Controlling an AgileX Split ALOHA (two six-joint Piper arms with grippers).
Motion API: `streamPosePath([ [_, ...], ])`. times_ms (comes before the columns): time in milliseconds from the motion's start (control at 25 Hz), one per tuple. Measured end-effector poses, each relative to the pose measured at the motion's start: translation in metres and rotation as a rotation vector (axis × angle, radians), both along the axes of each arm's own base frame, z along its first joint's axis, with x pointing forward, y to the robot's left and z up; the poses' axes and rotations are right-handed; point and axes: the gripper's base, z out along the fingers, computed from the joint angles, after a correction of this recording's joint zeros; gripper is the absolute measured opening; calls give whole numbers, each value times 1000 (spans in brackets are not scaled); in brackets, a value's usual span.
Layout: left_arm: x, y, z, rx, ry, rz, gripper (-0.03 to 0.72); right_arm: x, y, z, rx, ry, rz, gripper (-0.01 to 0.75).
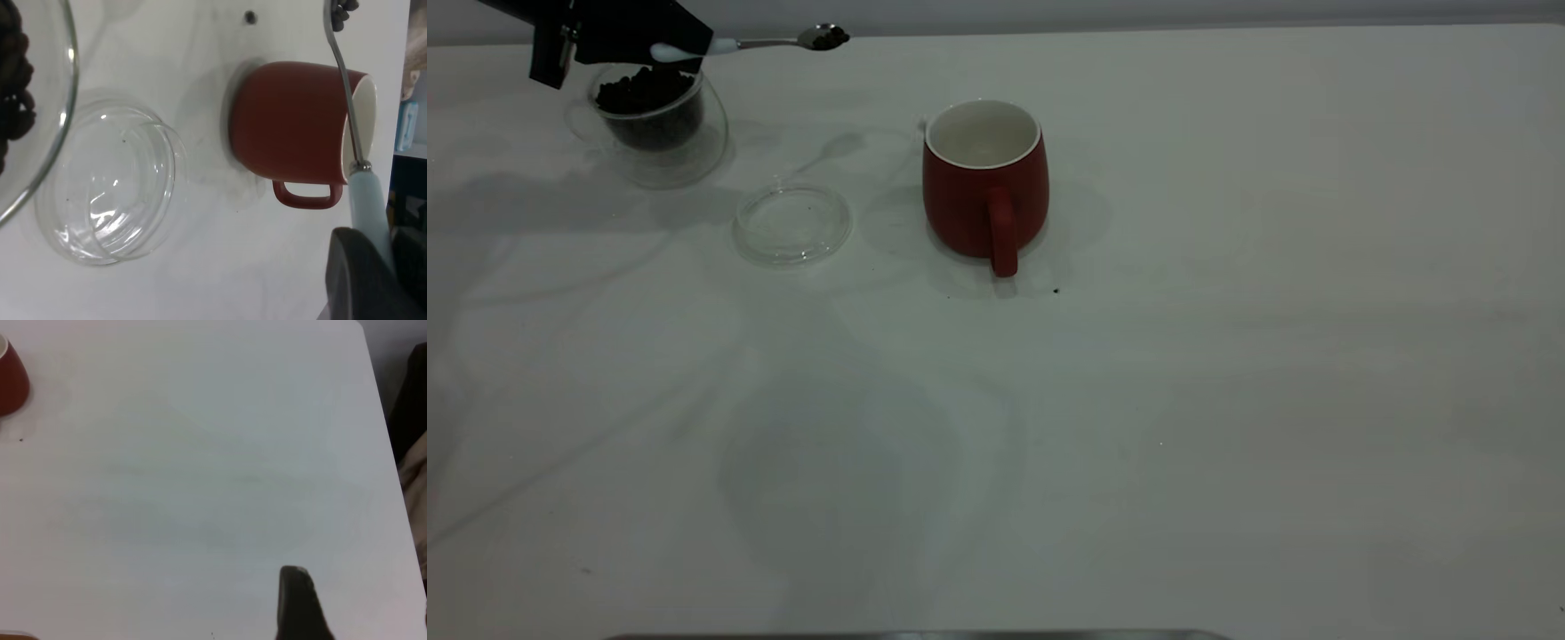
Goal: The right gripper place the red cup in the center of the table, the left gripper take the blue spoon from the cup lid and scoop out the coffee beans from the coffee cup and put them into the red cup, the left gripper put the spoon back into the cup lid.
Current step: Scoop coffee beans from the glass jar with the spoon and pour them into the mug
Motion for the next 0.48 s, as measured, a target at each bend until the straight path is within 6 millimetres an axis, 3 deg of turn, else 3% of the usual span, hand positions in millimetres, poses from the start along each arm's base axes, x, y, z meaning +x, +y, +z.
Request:
streamPosePath([
  [480,-2,-38,-1,10,10,-82,123,0,0,0,0,0,0,479],
])
